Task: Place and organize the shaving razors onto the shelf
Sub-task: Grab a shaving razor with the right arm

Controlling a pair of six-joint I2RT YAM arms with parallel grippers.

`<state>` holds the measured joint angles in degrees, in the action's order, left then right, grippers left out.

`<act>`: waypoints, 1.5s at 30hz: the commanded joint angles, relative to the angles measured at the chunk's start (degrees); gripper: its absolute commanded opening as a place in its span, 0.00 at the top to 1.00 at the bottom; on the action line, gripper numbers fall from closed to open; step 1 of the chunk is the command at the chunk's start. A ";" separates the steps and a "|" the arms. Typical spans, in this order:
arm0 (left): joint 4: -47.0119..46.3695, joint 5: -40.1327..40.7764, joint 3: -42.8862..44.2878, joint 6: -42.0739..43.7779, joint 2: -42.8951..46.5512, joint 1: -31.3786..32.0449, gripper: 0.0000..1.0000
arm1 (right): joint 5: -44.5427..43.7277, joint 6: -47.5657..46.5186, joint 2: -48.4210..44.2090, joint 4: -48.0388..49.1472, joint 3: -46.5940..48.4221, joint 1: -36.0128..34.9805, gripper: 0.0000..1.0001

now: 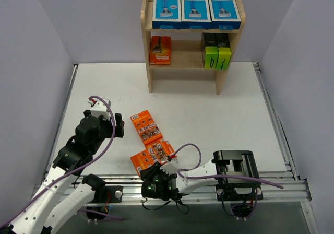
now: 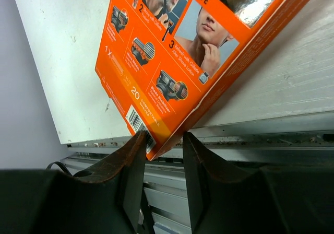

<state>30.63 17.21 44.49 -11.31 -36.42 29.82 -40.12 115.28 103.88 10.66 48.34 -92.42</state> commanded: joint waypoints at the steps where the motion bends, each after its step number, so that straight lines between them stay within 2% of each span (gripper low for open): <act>1: -0.84 -0.60 0.86 0.50 0.48 -0.38 0.06 | -2.41 12.16 -1.48 -6.17 -1.14 -1.09 0.89; 5: -1.01 -0.78 0.86 0.50 0.48 -0.38 0.06 | -4.18 12.16 -4.11 -8.71 -1.49 -1.27 1.00; 14: -1.01 -1.04 0.95 0.50 0.39 -0.38 0.06 | -5.24 11.46 -6.14 -9.60 -2.46 -1.27 1.00; 16: -1.10 -1.13 0.86 0.50 0.39 -0.38 0.06 | -5.23 10.75 -5.97 -9.34 -2.37 -1.27 0.90; 18: -1.19 -1.30 0.86 0.50 0.39 -0.38 0.06 | -5.58 9.79 -5.96 -9.25 -1.85 -1.27 0.86; 19: -1.28 -1.39 0.86 0.50 0.39 -0.38 0.06 | -5.85 9.35 -5.96 -9.16 -1.58 -1.36 0.79; 28: -1.45 -2.27 0.77 0.68 0.57 -0.38 0.06 | -6.64 6.36 -5.18 -9.52 0.97 -1.36 0.57; 37: -1.54 -2.80 0.77 0.68 0.74 -0.29 0.06 | -5.67 6.88 -3.15 -6.88 1.15 -1.01 0.46; 45: -1.63 -3.06 0.77 0.68 0.92 -0.29 0.06 | -3.74 5.92 -1.40 -3.54 1.15 0.75 0.45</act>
<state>30.61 14.83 44.49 -11.31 -36.05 29.82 -42.37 114.17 101.75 7.14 48.12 -92.75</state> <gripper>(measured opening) 0.941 0.548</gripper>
